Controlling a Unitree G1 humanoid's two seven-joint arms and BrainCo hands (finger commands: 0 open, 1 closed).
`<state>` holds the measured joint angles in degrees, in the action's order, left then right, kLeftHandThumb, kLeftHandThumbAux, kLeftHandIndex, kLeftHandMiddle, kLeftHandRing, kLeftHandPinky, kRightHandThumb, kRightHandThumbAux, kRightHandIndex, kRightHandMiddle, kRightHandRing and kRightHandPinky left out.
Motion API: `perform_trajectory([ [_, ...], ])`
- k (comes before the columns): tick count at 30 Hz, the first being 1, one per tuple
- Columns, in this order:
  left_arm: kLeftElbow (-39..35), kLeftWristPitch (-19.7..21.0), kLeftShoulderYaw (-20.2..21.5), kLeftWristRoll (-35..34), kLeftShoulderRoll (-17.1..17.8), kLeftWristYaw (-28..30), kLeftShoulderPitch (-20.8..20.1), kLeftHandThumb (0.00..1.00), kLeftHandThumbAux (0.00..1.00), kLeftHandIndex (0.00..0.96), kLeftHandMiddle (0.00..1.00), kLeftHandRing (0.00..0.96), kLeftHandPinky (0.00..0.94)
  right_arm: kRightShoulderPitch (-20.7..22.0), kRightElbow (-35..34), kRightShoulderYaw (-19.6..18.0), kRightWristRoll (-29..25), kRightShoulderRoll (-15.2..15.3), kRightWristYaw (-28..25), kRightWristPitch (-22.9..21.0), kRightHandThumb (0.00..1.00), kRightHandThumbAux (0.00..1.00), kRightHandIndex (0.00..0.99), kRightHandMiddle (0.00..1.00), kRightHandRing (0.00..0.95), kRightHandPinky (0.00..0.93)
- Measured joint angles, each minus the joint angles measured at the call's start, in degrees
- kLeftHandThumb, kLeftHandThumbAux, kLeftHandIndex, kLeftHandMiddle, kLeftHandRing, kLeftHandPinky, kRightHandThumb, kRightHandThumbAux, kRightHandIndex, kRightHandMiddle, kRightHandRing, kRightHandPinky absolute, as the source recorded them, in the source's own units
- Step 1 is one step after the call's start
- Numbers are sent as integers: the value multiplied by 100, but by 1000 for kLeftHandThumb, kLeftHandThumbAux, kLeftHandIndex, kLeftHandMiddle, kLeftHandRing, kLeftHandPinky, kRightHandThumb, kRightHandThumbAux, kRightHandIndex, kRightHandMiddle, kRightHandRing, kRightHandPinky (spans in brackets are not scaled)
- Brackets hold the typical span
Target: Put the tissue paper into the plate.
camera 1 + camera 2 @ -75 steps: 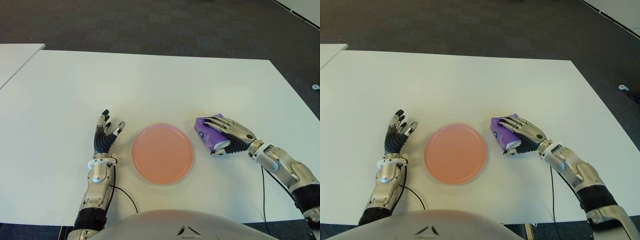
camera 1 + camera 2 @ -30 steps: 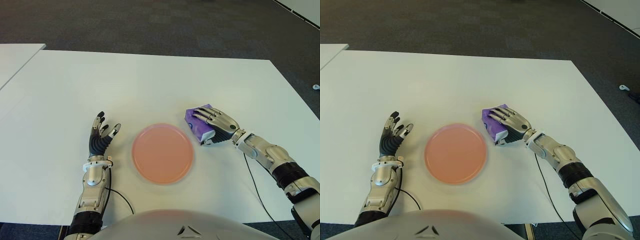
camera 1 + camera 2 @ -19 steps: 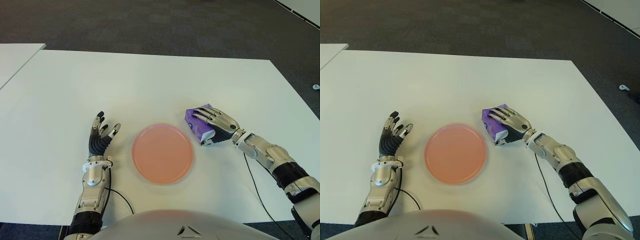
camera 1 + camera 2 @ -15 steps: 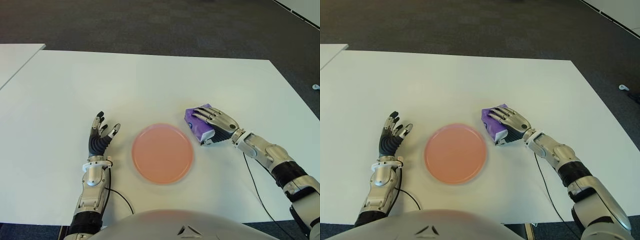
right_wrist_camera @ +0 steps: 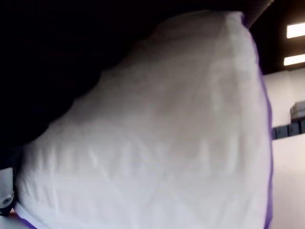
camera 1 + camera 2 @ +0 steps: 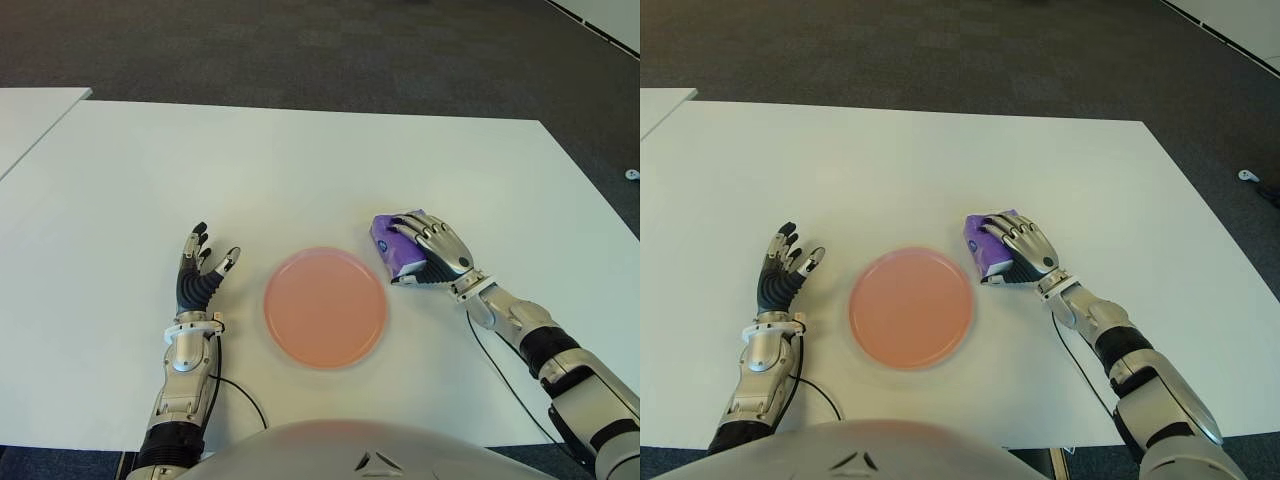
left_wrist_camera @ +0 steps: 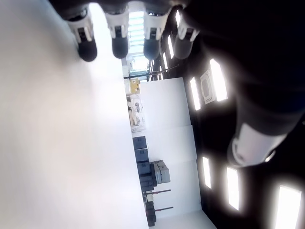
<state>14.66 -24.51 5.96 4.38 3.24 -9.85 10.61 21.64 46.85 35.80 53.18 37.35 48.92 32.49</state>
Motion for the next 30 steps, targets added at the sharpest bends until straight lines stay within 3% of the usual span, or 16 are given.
perform_trajectory([
  [4,17,-40,0,1,4,0,-6,0,628,0,0,0,0,72,228,156,75,-116,527,-1,723,713,440,897,881,876],
  [12,58,-71,3,-1,7,0,-46,0,625,0,0,0,0,124,348,346,135,-227,1038,-198,729,711,440,861,855,850],
  [21,93,-89,2,-7,13,0,-74,0,630,0,0,0,0,102,174,383,142,-243,1094,-413,729,712,440,855,856,867],
  [30,111,-123,-3,-14,17,0,-112,0,628,0,0,0,0,-112,-564,294,141,-185,902,-675,732,712,439,865,865,873],
])
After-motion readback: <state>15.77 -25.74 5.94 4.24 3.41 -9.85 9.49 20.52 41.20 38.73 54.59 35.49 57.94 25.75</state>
